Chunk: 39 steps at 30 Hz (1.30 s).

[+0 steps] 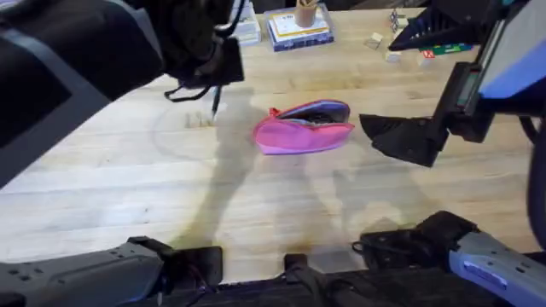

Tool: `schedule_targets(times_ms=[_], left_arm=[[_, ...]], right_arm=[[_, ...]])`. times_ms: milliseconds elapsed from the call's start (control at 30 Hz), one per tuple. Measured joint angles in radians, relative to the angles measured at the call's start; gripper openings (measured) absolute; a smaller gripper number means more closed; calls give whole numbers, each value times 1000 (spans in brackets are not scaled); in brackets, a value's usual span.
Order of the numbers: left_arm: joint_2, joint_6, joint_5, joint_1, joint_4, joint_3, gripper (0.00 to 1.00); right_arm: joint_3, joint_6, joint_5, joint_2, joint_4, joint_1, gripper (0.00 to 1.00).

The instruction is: Unzip the bag, pick up the pens from the table one at a time and place them inside, then zip the bag closed.

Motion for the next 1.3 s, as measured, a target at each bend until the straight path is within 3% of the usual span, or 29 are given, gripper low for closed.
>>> schedule_targets(times_ms=[433,600,900,1133,1300], left_arm=[[0,323,2,-221,204,58,44],[0,424,97,-277,268,58,45],[0,494,414,-282,301,58,44],[50,631,528,-282,305,62,44],[144,658,578,-282,301,62,44]], right_arm=[[0,51,0,0,-28,0,998],[0,57,0,0,-43,0,998],[0,57,0,0,-50,0,998],[0,57,0,0,-49,0,998],[0,57,0,0,-50,0,998]])
